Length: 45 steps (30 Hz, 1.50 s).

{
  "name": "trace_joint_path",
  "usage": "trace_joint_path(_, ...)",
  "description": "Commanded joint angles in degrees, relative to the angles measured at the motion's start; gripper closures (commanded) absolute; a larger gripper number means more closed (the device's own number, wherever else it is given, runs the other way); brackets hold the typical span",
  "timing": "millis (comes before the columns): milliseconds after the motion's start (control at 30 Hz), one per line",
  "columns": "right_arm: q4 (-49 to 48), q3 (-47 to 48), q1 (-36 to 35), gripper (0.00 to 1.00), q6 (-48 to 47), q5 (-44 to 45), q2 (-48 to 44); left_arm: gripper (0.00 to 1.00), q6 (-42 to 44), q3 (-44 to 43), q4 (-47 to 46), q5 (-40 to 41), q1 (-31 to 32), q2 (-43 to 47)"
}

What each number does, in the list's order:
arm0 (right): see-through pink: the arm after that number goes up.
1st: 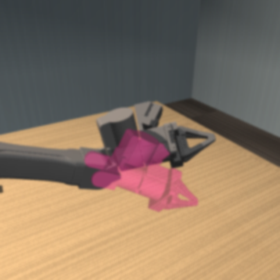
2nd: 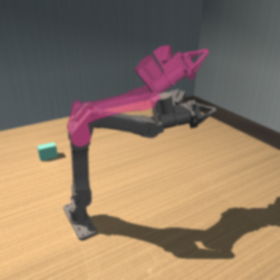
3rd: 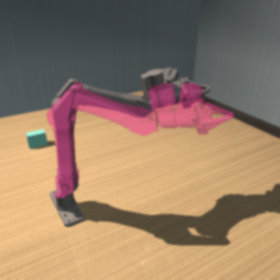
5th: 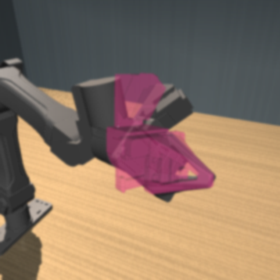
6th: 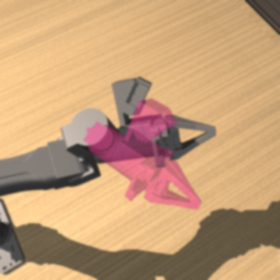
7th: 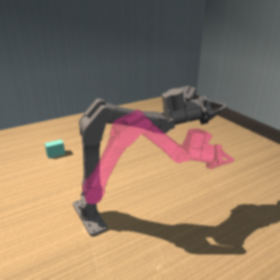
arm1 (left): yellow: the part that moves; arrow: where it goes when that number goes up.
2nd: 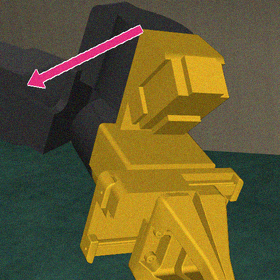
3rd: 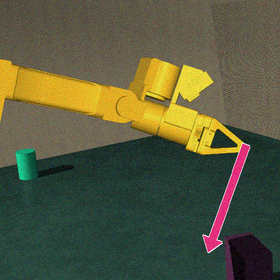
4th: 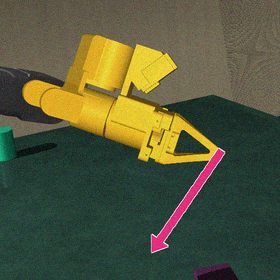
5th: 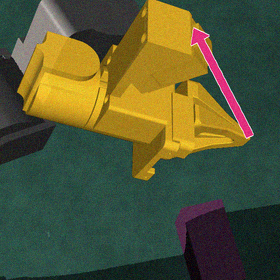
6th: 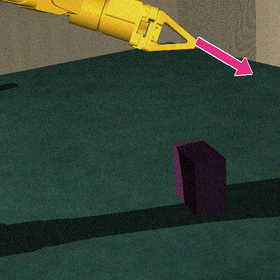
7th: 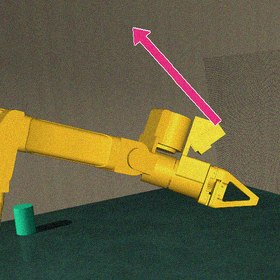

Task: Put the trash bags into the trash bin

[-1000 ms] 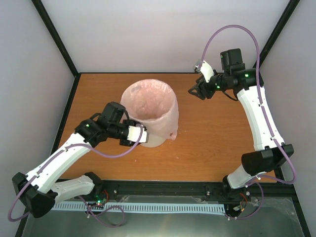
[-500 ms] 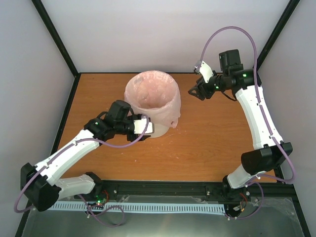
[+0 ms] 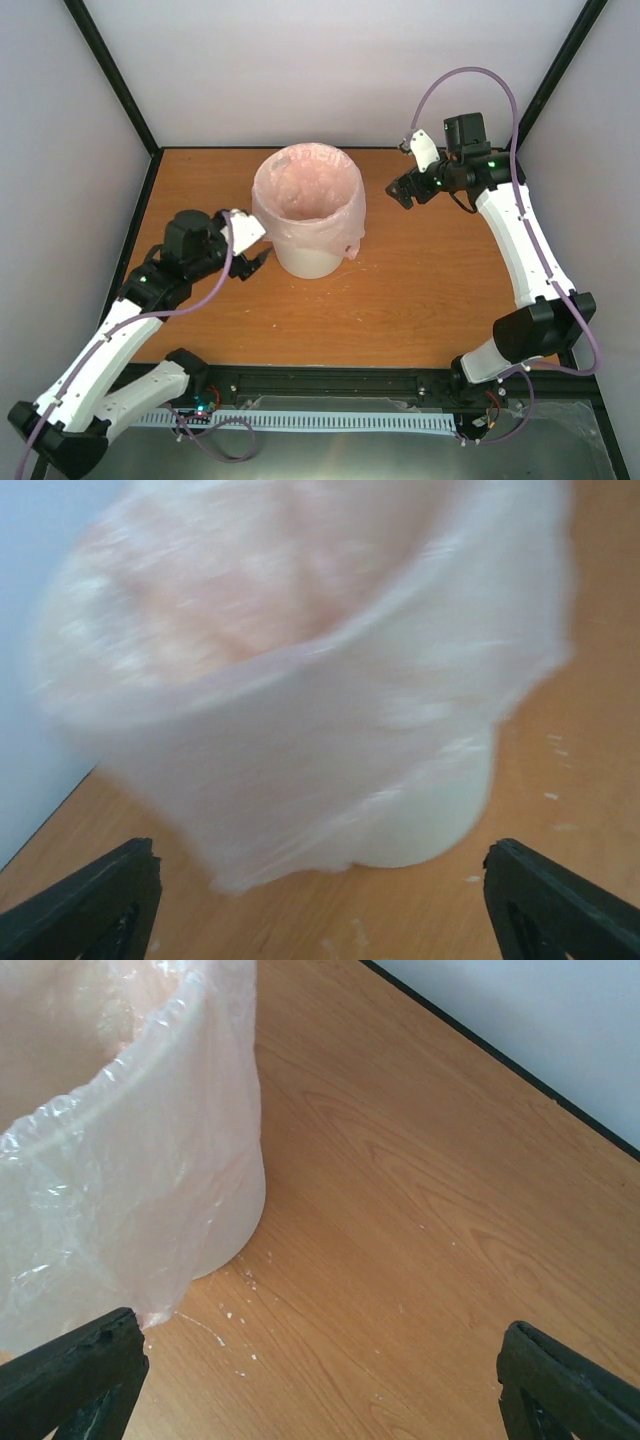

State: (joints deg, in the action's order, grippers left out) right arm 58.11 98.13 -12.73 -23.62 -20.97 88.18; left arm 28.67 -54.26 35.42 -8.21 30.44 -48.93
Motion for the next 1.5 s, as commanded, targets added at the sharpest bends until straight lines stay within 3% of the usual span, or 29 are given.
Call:
trace_joint_path(0, -3.3, -1.8, 1.2, 0.05, 4.3, 1.2, -3.2, 0.09, -12.5, 2.5, -5.3, 6.7, -7.3, 2.0)
trace_joint_path(167, -4.0, -2.1, 2.6, 0.05, 6.3, 0.4, -4.1, 0.1, -25.6, 4.8, -4.7, 0.6, -16.7, -0.2)
trace_joint_path(333, -5.5, -4.3, 3.6, 0.05, 10.0, 1.5, -6.4, 0.08, -29.6, 3.3, -9.5, 1.2, -24.0, -2.0)
trace_joint_path(567, -8.1, 0.8, 3.7, 0.06, 15.3, 11.4, -5.8, 0.1, -31.9, -13.4, -10.2, -5.9, -32.0, -14.1)
trace_joint_path(700, -9.5, 4.7, 3.7, 0.07, 19.3, 17.2, -4.0, 0.05, -28.8, -17.3, -12.6, -0.7, -33.0, -16.3)
trace_joint_path(967, -10.5, 7.9, 3.6, 0.07, 22.4, 20.1, -2.1, 0.01, -21.2, -18.9, -13.9, -5.1, -33.0, -16.5)
trace_joint_path(1467, -10.8, 1.7, 3.7, 0.07, 20.8, 19.0, -6.2, 0.01, -25.9, -11.8, -15.4, -5.2, -38.2, -11.8)
